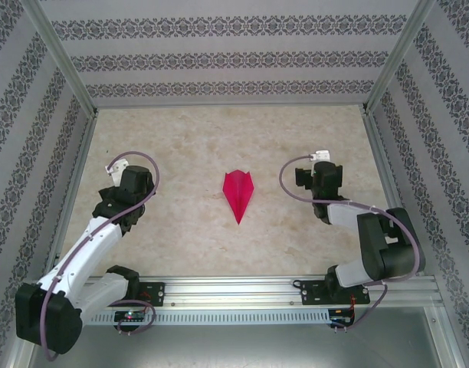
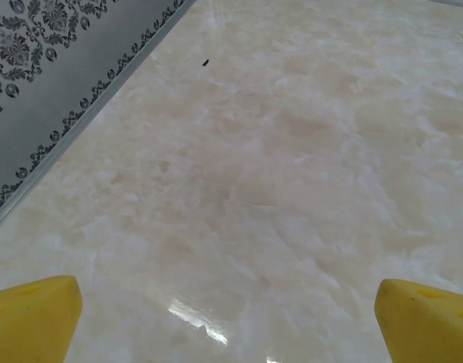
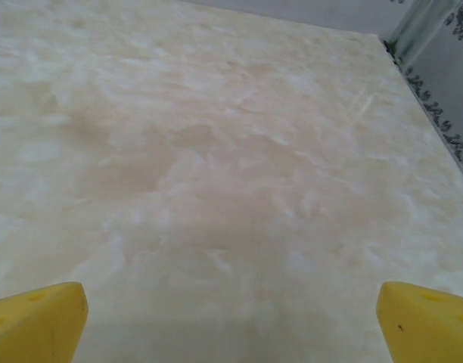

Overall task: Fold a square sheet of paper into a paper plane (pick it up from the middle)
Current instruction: Reset both arms

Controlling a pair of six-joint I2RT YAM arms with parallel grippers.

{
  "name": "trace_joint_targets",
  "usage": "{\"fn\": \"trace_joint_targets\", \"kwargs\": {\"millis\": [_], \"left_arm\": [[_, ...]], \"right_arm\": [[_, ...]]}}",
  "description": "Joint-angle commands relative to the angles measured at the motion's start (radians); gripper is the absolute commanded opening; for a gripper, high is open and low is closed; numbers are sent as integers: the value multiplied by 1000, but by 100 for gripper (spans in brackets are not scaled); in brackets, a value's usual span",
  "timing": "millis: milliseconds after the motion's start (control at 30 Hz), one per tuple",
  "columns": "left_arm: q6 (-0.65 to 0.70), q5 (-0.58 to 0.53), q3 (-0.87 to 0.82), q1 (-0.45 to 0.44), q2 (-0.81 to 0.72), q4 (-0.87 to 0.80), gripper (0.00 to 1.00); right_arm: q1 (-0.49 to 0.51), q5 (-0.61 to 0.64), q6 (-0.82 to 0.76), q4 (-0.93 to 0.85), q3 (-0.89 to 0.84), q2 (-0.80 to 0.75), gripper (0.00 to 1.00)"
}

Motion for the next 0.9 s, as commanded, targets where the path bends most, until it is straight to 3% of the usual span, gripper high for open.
{"fn": "trace_joint_targets", "kwargs": {"millis": [0, 100, 133, 167, 233, 300, 533, 633, 733, 800, 867], "left_arm": [[50, 39, -7, 30, 17, 113, 100], [59, 60, -15, 49, 45, 167, 100], [69, 63, -15, 52, 57, 182, 100], [84, 68, -13, 56, 72, 195, 100], [109, 76, -11, 65, 95, 221, 100], [124, 73, -22, 81, 108, 261, 100], [251, 81, -102, 149, 147, 484, 100], [314, 220, -177, 168, 245, 745, 100], [332, 237, -151, 168, 351, 768, 100], [361, 233, -211, 169, 393, 945, 100], [375, 244, -217, 169, 392, 989, 100]], "right_arm": [[-110, -248, 20, 400, -155, -49, 98], [-124, -234, 52, 712, -190, 139, 98], [-126, -207, 56, 553, -146, 79, 98], [-130, -152, 80, 276, -50, 34, 98], [-162, -154, 118, 493, -100, 97, 98], [-153, -83, 132, 435, -101, 62, 98], [-143, -119, 104, 392, -79, 63, 98], [-143, -119, 103, 388, -79, 61, 98], [-143, -120, 103, 388, -78, 60, 98], [-143, -119, 104, 388, -78, 60, 98], [-143, -120, 102, 387, -78, 60, 98]]}}
